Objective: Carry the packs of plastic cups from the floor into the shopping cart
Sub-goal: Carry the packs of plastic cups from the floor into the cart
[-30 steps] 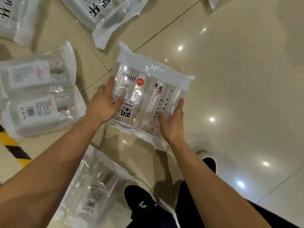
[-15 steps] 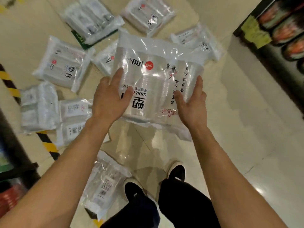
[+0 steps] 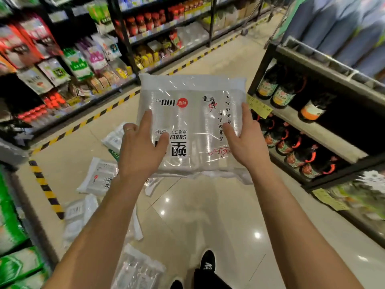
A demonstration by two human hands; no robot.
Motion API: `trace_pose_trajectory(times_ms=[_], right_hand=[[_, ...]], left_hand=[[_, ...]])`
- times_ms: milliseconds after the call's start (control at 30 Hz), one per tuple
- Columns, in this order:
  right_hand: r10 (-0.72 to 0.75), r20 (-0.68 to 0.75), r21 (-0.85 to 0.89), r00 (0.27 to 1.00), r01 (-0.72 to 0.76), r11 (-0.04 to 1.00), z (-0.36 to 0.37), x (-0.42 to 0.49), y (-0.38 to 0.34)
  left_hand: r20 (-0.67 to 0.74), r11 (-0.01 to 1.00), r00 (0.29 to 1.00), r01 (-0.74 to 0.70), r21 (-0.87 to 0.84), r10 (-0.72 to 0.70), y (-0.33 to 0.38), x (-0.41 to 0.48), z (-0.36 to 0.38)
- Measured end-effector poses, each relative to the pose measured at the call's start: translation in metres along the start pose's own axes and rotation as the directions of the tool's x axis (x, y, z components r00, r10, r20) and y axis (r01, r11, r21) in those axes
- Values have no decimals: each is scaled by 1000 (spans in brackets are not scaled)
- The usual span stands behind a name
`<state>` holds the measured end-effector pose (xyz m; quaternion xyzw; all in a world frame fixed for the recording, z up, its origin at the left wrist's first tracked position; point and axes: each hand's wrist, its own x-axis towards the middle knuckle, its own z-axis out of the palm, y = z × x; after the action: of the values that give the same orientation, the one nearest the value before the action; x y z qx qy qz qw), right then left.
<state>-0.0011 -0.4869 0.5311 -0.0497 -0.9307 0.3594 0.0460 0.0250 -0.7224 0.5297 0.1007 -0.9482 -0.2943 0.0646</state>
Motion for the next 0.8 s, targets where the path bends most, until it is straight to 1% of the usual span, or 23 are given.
trace_pose_trajectory(times_ms=[133, 233, 333, 400, 500, 600, 667, 700, 800], right_hand=[[29, -87, 12, 996, -28, 1000, -72, -30, -17], [44, -169, 31, 985, -39, 999, -123, -63, -16], [126, -255, -31, 959, -138, 990, -177, -103, -2], [173, -330, -57, 928, -203, 978, -215, -133, 12], [243, -438, -65, 866, -300, 952, -271, -180, 38], [298, -512, -48, 805, -374, 926, -322, -232, 69], [337, -535, -27, 775, -414, 910, -345, -261, 89], [358, -561, -8, 747, -437, 900, -363, -280, 103], [400, -625, 46, 670, -480, 876, -417, -336, 147]], left_hand=[[23, 996, 996, -88, 0, 87, 62, -13, -48], [51, 982, 981, -187, -27, 188, 106, -28, -66], [84, 947, 944, -311, -84, 318, 152, -51, -67], [101, 905, 901, -411, -112, 422, 187, -68, -59], [140, 851, 840, -511, -117, 524, 245, -98, -39], [168, 762, 743, -632, -140, 648, 302, -143, -21], [191, 722, 697, -676, -146, 691, 332, -170, -10], [204, 693, 664, -706, -145, 719, 354, -191, -3], [245, 643, 602, -752, -145, 760, 417, -256, 20]])
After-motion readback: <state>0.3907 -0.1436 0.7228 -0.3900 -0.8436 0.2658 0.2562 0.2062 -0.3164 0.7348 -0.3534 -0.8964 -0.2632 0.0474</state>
